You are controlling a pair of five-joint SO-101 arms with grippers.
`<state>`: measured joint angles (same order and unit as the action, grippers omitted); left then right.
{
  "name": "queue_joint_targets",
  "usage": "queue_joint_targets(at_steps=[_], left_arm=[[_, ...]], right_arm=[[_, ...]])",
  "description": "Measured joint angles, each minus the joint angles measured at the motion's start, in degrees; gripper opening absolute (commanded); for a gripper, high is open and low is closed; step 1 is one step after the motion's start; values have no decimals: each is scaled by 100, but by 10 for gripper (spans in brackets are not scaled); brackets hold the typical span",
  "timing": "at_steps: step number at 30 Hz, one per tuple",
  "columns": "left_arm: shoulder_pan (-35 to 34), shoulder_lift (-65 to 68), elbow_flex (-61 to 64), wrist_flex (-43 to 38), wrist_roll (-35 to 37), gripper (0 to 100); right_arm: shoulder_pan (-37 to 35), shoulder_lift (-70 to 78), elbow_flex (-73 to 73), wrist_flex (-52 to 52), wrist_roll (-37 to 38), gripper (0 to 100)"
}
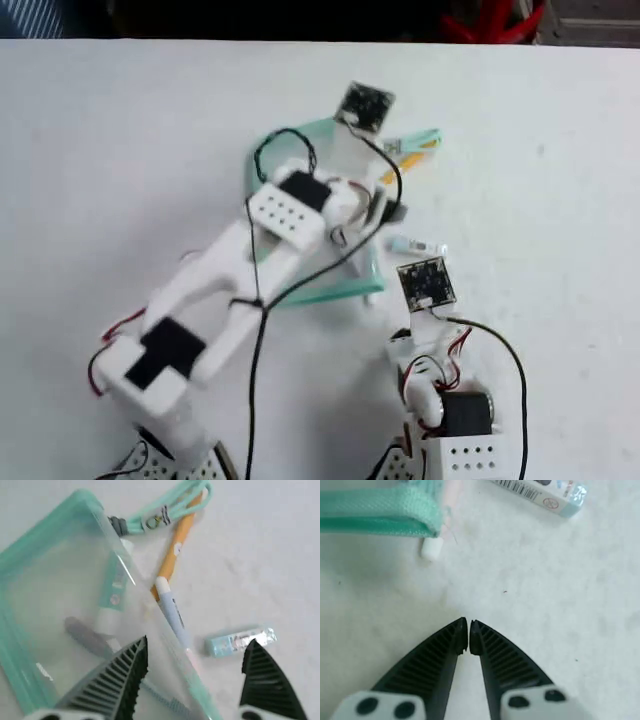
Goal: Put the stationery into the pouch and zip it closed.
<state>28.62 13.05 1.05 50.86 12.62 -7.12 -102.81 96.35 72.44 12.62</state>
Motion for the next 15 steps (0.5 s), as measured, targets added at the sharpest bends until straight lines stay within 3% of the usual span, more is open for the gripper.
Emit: queue_joint_targets(at_steps=[15], left_arm=[[-466, 1925, -1618, 1020, 62, 301]], right_arm=[[0, 0, 0, 0, 0, 21]])
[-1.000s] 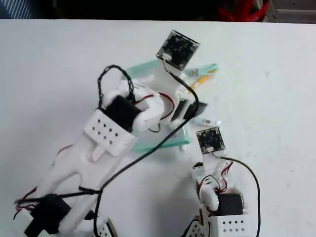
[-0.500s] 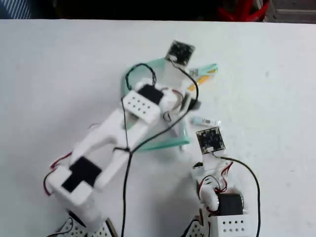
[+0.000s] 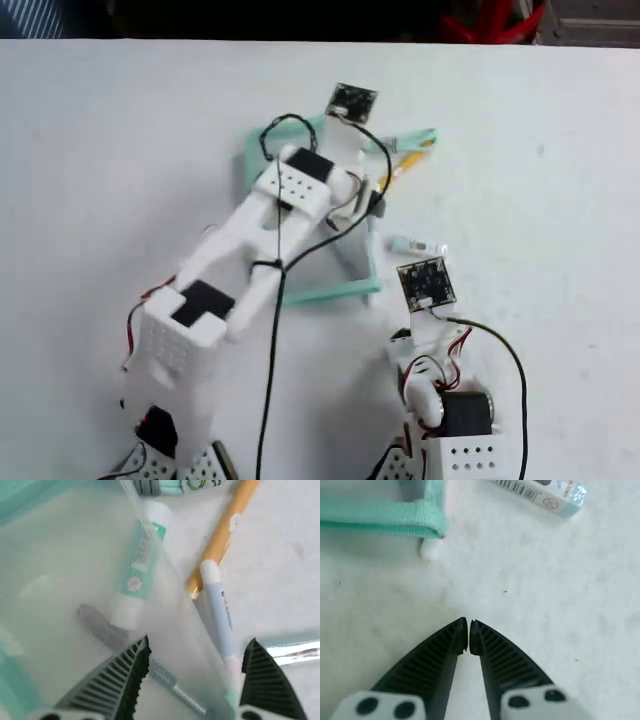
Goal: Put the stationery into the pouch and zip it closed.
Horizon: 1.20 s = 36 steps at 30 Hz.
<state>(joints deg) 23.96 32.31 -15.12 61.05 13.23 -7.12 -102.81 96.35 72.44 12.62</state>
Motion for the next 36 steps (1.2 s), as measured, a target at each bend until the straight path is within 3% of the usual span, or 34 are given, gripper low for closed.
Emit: queue_joint_targets(at_steps=[7, 25, 36], left_arm=[[-519, 0, -44, 941, -53, 301], [-1829, 18, -62, 3244, -3200, 195], [-3692, -1108, -44, 4026, -5020, 192]], right_arm=[[0, 0, 0, 0, 0, 21], [0, 0, 0, 0, 0, 21], [0, 0, 0, 0, 0, 21]])
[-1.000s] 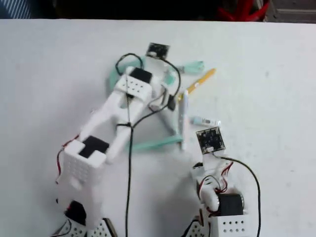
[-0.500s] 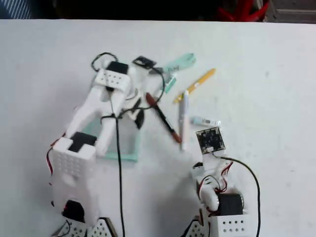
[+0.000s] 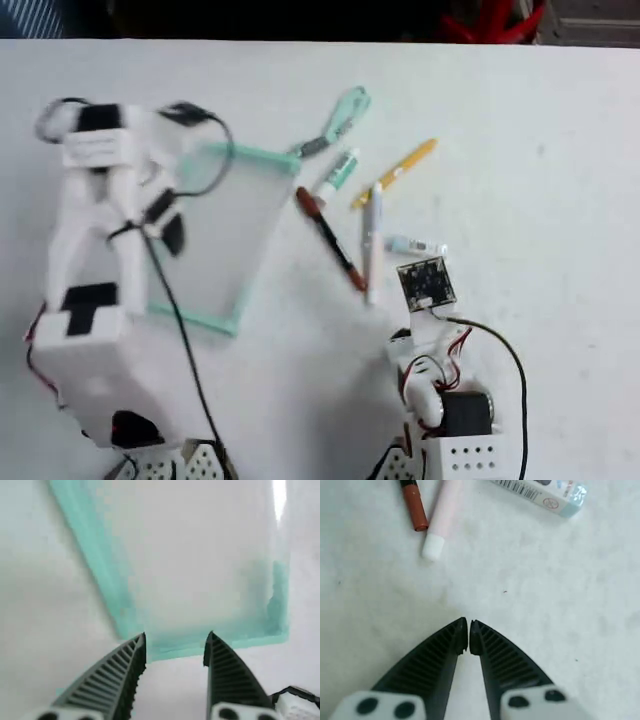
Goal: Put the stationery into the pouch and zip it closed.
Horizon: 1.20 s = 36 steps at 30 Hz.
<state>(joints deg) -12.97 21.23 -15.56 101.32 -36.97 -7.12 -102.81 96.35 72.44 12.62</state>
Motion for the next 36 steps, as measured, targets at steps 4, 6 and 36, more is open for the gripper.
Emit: queue_joint_targets(at_steps=[4, 6, 36], left_arm=[[-229, -774, 0, 18, -440, 195], [-44, -1169, 0, 18, -466, 195], [2716, 457, 1380, -6690, 3253, 192]], right_arm=[[0, 0, 0, 0, 0, 21], [0, 0, 0, 0, 0, 21], [0, 0, 0, 0, 0, 21]])
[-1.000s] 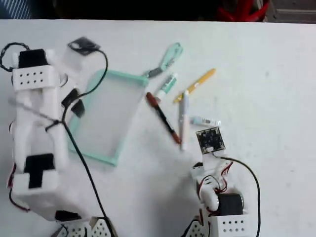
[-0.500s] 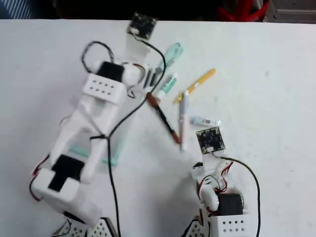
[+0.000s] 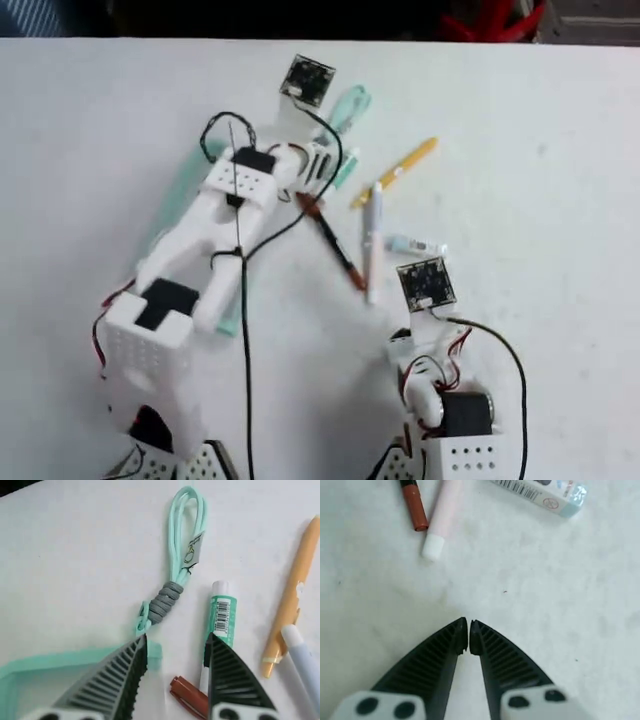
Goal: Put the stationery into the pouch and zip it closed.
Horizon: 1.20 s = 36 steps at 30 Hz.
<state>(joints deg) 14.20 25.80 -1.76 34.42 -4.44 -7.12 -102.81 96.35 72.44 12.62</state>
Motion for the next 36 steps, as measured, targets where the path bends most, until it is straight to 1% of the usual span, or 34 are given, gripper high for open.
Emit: queue_joint_targets(at_steps=[6, 9, 11, 14, 17, 21, 23, 25, 31, 33, 36], left_arm=[[0, 0, 0, 343, 0, 192], [-185, 0, -18, 633, 0, 195], [-387, 9, -141, 668, 0, 196], [-589, 88, -413, 536, 0, 196], [-563, 413, -695, 255, 0, 196], [-571, 1143, -1319, -220, 0, 196], [-580, 1556, -1670, -176, 0, 196], [-580, 1934, -2084, 158, -62, 196], [-589, 2875, -3719, 1591, -993, 196], [-642, 3165, -4290, 2110, -1424, 192], [-791, 3525, -5125, 3077, -2365, 192]], right_arm=[[0, 0, 0, 0, 0, 21], [0, 0, 0, 0, 0, 21], [0, 0, 0, 0, 0, 21], [0, 0, 0, 0, 0, 21], [0, 0, 0, 0, 0, 21], [0, 0, 0, 0, 0, 21], [0, 0, 0, 0, 0, 21], [0, 0, 0, 0, 0, 21], [0, 0, 0, 0, 0, 21], [0, 0, 0, 0, 0, 21], [0, 0, 0, 0, 0, 21]])
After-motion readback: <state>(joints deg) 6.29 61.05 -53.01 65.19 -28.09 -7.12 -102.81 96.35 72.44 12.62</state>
